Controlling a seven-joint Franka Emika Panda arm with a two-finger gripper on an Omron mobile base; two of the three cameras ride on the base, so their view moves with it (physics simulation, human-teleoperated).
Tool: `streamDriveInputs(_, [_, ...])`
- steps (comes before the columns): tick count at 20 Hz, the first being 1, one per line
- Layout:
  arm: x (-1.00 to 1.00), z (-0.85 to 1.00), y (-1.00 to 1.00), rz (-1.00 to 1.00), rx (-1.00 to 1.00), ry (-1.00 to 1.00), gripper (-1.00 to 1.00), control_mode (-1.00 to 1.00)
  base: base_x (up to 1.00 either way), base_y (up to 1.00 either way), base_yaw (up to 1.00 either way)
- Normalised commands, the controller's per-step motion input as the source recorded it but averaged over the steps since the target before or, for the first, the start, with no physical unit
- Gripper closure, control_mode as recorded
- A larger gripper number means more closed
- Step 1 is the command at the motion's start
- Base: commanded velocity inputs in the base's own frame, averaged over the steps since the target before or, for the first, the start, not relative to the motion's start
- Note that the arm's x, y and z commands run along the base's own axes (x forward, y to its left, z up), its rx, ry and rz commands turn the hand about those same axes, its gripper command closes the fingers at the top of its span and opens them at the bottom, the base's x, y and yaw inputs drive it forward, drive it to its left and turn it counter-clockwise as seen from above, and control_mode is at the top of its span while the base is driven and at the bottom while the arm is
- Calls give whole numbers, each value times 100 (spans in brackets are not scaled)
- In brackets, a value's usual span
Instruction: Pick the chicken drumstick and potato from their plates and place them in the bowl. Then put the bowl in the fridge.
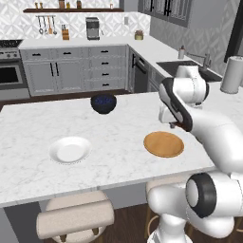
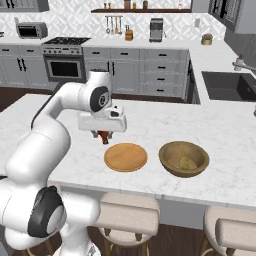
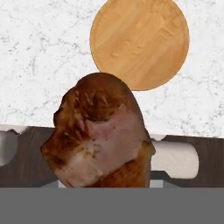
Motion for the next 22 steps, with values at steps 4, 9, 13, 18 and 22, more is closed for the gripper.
streamDriveInputs(4, [4,0,-100,19,6,-3,100,-100,0,0,0])
streamDriveInputs(9, [26,0,-100,6,9,0,100,-100,0,0,0])
streamDriveInputs(13, [20,-11,-100,2,4,0,100,-100,0,0,0])
streamDriveInputs(18, [13,-56,-91,0,0,0,100,-100,0,0,0])
streamDriveInputs(22, [29,-51,-92,0,0,0,100,-100,0,0,0])
